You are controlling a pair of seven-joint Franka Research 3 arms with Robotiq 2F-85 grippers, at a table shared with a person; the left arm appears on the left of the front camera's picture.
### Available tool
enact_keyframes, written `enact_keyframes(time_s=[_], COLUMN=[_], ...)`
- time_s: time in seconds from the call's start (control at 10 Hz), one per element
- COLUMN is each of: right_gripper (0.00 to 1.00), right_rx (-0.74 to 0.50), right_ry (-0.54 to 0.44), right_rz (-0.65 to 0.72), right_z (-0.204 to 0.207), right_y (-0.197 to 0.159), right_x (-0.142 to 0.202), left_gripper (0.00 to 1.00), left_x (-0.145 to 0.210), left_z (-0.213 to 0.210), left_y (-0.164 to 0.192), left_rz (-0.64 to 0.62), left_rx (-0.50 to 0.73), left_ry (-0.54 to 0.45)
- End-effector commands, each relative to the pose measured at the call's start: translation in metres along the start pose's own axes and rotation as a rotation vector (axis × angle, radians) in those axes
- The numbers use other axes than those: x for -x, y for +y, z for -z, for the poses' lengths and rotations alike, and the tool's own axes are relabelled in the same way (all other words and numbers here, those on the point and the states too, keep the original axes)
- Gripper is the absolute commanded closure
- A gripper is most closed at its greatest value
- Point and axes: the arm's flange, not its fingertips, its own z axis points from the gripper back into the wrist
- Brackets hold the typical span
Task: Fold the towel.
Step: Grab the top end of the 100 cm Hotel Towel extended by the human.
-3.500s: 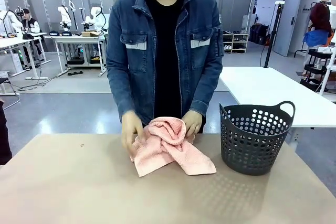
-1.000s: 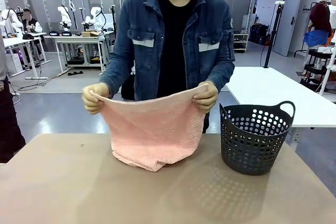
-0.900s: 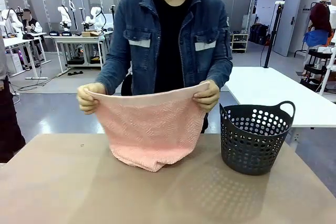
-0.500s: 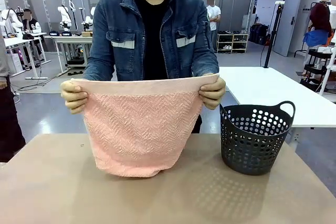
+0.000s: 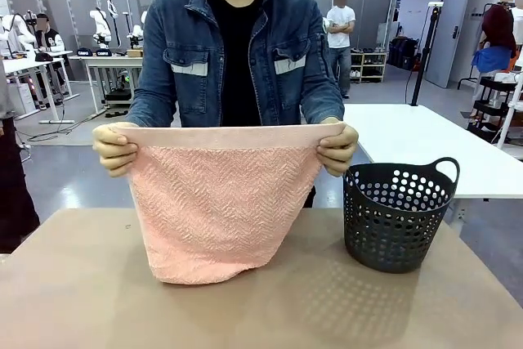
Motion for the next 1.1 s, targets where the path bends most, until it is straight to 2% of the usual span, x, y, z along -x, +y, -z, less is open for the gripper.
enact_keyframes(time_s=[0.0,0.1,0.3,0.6,0.8,0.9,1.0], right_gripper=[0.0,0.0,0.0,0.0,0.0,0.0,0.0], right_rx=[0.103,0.186,0.402,0.517,0.533,0.558,0.579], right_ry=[0.019,0.046,0.143,0.309,0.398,0.441,0.47], right_rz=[-0.162,-0.314,-0.626,-0.917,-1.037,-1.084,-1.107], right_z=[-0.002,-0.005,0.008,0.053,0.092,0.113,0.128], right_y=[0.019,0.044,0.102,0.177,0.219,0.231,0.235], right_x=[-0.001,-0.005,-0.016,-0.015,-0.005,0.001,0.003], left_gripper=[0.0,0.0,0.0,0.0,0.0,0.0,0.0], left_x=[-0.002,-0.005,-0.012,-0.007,0.013,0.023,0.029], left_z=[-0.001,-0.002,0.02,0.092,0.149,0.172,0.185], left_y=[-0.017,-0.043,-0.103,-0.182,-0.216,-0.221,-0.221], left_rz=[0.156,0.294,0.641,1.052,1.26,1.321,1.329], left_rx=[-0.042,-0.087,-0.296,-0.492,-0.581,-0.602,-0.589], left_ry=[0.047,0.096,0.284,0.407,0.458,0.481,0.5])
